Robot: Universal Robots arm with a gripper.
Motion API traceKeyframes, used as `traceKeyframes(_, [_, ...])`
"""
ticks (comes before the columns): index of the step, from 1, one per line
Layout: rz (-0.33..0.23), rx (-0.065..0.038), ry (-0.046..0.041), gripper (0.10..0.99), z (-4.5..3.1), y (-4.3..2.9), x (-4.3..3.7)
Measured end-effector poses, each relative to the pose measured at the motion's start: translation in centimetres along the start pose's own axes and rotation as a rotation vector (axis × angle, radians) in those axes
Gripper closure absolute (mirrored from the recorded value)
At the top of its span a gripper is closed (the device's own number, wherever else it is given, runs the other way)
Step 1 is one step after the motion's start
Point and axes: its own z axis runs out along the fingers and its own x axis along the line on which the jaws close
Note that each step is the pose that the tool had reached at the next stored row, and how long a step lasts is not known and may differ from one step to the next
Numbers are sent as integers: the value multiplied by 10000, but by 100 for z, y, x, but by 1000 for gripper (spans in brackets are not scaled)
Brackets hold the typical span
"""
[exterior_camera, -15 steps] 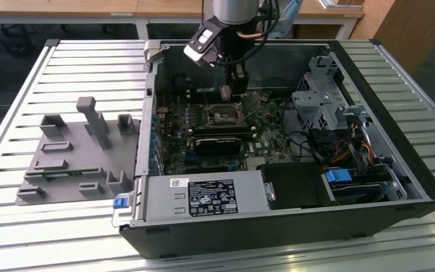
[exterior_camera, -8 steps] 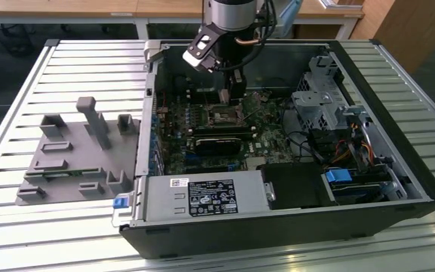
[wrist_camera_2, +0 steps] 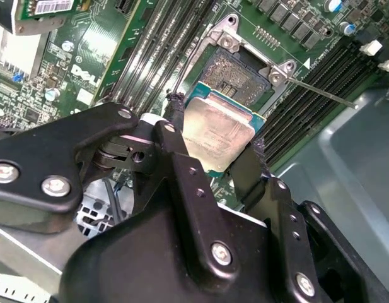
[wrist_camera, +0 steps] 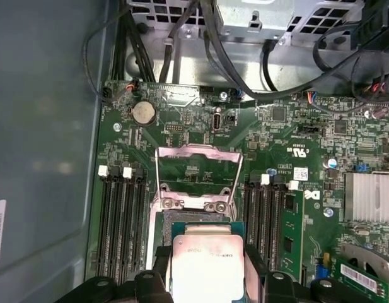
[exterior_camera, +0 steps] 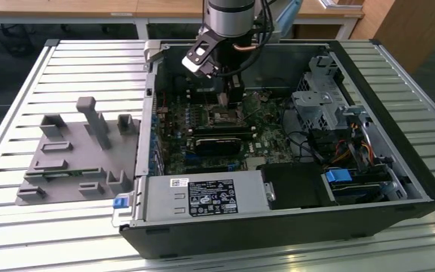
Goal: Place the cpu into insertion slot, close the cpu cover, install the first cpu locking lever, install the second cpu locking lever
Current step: 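Place the cpu into insertion slot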
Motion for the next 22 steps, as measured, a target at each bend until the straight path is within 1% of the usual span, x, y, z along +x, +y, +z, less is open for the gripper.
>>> traceKeyframes(13, [1, 0, 0, 545, 53, -7, 2])
traceKeyframes(16, [0, 0, 0, 545, 84, -10, 3])
traceKeyframes(22, [4, 0, -1, 545, 171, -23, 8])
